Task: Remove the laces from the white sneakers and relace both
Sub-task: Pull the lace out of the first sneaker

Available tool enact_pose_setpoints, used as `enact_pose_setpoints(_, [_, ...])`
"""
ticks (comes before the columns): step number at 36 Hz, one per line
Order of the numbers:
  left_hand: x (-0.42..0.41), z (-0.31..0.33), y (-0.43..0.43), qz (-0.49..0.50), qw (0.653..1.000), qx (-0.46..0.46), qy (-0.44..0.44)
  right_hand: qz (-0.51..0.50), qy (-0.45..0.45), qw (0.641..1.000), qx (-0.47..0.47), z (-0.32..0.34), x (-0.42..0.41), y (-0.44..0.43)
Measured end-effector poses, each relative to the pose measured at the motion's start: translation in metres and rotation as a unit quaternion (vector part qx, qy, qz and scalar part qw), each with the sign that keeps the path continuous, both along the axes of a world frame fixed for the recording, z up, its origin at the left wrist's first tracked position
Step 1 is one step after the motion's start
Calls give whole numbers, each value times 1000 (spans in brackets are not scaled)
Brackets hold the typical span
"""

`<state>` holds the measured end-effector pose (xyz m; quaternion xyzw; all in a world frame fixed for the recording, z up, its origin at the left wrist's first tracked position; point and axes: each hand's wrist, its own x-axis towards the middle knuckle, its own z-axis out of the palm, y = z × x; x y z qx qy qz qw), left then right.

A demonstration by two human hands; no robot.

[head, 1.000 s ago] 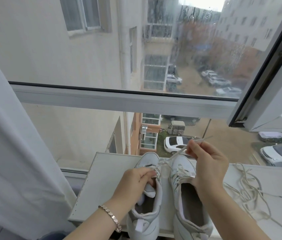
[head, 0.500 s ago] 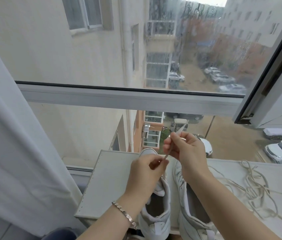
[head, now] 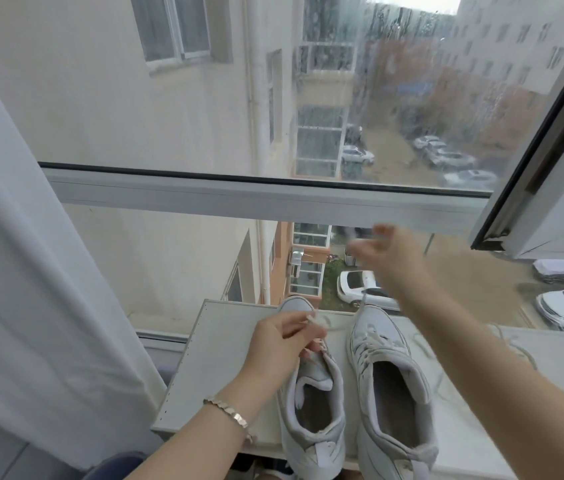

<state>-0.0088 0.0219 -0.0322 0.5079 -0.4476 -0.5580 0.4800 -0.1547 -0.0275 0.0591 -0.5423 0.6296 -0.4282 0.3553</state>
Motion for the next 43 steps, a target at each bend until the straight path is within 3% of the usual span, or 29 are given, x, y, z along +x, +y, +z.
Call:
enact_pose_setpoints(2, [4,0,0,-6,1000,14,22,17,134,989,51,-30,3,8])
enact_pose_setpoints(4, [8,1,0,-25,999,17,31,42,184,982,-8,-47,6,22])
enact_pose_setpoints(8, [11,1,0,-34,998,32,46,172,176,968,-42,-63,15,41])
enact_pose_setpoints(11, [12,3,-1,-27,999,19,23,204,209,955,-53,-67,17,44])
enact_pose_setpoints(16, [19,3,-2,-35,999,1,-41,190,185,962,-63,-65,12,38])
enact_pose_setpoints(23, [18,2,-3,-47,996,69,9,130,153,980,8,-46,-12,15])
enact_pose_setpoints(27, [16,4,-5,-32,992,104,64,40,239,970,-20,-46,-17,12])
enact_pose_setpoints(31, [12,2,-6,-21,995,93,-11,153,277,945,-84,-51,0,32])
enact_pose_setpoints(34, [8,5,-5,-35,996,82,-31,235,247,939,-48,-62,16,41])
enact_pose_setpoints(37, [7,10,-5,-27,996,82,35,214,244,946,-15,-70,23,39])
enact_pose_setpoints(41, [14,20,-8,17,972,91,218,209,250,945,-9,-76,19,35])
enact_pose_setpoints(43, [20,23,-9,18,972,83,219,220,250,943,-4,-75,18,34])
